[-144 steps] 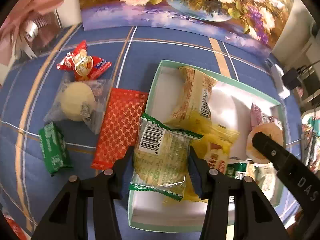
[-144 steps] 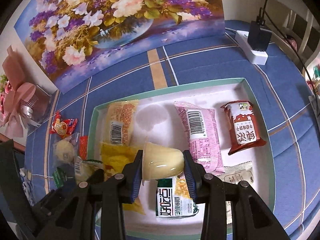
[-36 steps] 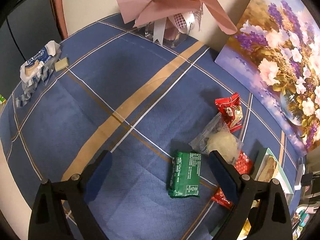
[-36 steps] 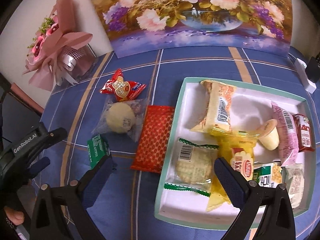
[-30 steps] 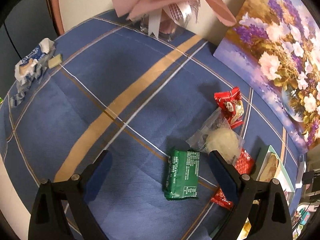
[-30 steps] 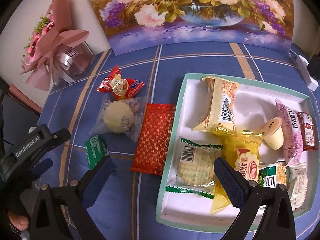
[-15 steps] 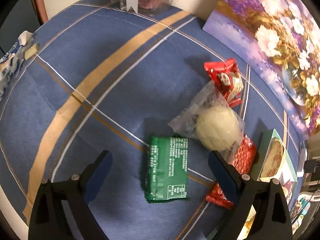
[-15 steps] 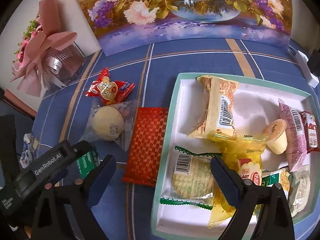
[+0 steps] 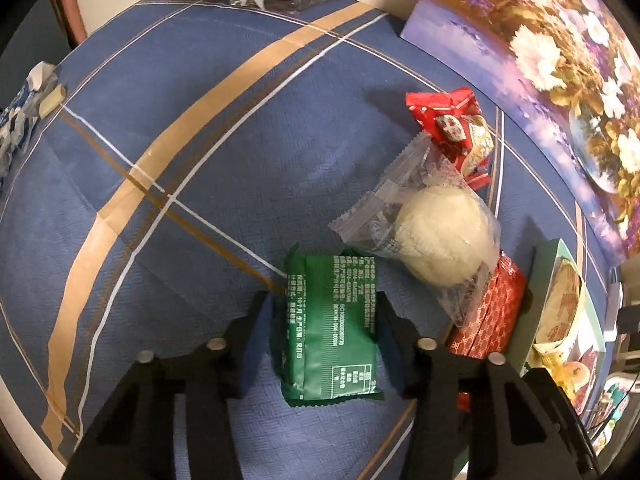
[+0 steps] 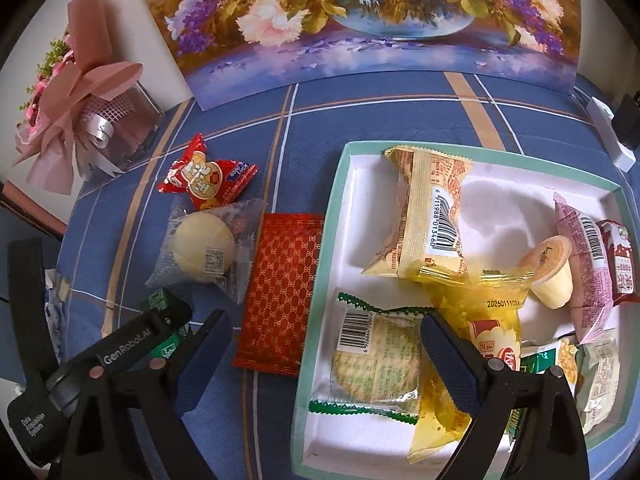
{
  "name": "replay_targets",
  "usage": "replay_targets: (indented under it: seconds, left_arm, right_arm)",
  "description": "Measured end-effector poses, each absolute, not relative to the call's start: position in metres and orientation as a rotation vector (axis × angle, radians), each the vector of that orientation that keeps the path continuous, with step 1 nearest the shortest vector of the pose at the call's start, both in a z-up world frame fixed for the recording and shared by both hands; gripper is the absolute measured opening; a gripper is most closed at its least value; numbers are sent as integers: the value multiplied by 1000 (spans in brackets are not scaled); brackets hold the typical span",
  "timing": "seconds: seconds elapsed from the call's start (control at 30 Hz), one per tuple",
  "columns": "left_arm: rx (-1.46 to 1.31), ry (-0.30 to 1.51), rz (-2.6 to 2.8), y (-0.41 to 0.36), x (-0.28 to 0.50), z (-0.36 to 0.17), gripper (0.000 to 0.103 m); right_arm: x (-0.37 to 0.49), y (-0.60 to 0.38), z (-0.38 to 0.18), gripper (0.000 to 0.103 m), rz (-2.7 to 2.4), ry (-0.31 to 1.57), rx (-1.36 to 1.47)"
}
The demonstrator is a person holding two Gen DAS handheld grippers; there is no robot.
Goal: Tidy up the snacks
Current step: 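Move the left tool to the green rectangular pack and close on it, then lift the green pack with left tool while right tool grasps the red patterned pack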
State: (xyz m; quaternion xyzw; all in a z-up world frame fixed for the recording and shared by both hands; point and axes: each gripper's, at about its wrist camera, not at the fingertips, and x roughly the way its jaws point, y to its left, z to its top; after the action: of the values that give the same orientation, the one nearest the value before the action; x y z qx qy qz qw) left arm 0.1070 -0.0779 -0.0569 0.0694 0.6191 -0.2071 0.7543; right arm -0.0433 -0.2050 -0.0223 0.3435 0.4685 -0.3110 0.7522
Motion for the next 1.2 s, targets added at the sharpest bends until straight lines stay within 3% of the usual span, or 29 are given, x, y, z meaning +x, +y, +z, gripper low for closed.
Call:
replay_targets:
  seconds: [0.03, 0.3, 0.53, 0.8, 1.2]
  left_arm:
    - [149, 1351, -448, -76, 107, -57, 44]
    - [124, 1356, -435, -69, 113, -55, 42]
    - [93, 1334, -384, -52, 125, -45, 42]
    - [53, 1333, -400, -44, 131, -38, 42]
    - [29, 1362, -418, -48, 136, -42, 42]
  right_arm:
    - [-43, -205, -22, 97, -679, 1023, 750]
    - [-35, -202, -20, 96, -666, 1021, 723]
    - [-14, -188, -15, 76, -621, 1034, 631]
    - [10, -174, -19, 62, -553, 1071, 569]
    - [33, -180, -41, 61, -587, 1139, 535]
